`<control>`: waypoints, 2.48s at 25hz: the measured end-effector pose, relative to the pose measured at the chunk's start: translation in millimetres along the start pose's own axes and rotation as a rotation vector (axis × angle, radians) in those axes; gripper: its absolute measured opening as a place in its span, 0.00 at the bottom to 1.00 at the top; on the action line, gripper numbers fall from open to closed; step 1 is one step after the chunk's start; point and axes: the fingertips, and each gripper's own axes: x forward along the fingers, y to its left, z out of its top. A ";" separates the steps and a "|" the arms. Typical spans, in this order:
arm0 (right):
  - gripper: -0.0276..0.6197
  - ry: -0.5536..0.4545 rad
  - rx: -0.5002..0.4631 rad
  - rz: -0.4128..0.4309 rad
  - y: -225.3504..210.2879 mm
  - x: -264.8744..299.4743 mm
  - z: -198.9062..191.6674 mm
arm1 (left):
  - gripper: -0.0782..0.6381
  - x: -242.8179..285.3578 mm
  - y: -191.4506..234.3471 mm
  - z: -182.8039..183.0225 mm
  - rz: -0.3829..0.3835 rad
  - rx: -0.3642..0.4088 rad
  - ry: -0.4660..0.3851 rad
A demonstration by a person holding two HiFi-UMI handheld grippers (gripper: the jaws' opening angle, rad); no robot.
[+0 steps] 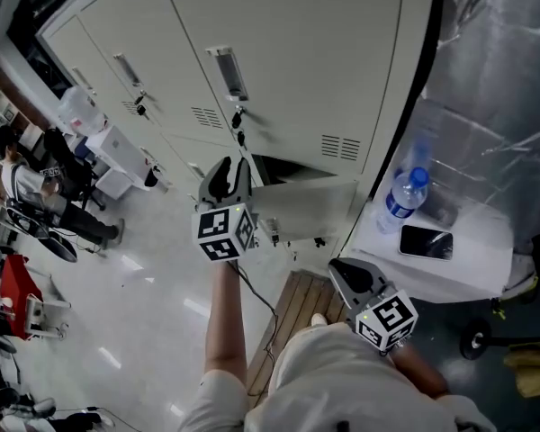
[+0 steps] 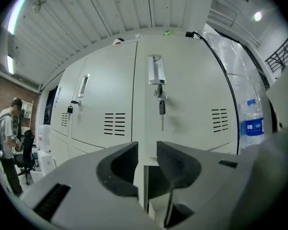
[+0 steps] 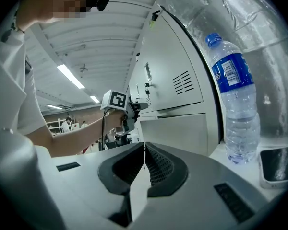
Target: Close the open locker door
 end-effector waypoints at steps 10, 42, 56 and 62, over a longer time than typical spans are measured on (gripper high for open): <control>0.09 -0.037 0.049 0.070 3.4 -34.8 -4.5 | 0.13 -97.1 -66.2 14.2 0.029 -0.050 -0.135; 0.09 -0.061 0.045 0.158 8.1 -195.6 -47.8 | 0.12 -296.4 -320.1 -88.2 0.052 -0.247 -0.015; 0.09 -0.025 -0.007 0.245 32.2 -192.5 -54.9 | 0.12 -306.4 -323.5 -92.7 0.091 -0.215 0.001; 0.09 -0.034 0.013 0.236 28.3 -192.0 -55.1 | 0.13 -303.1 -323.6 -93.0 0.096 -0.198 0.008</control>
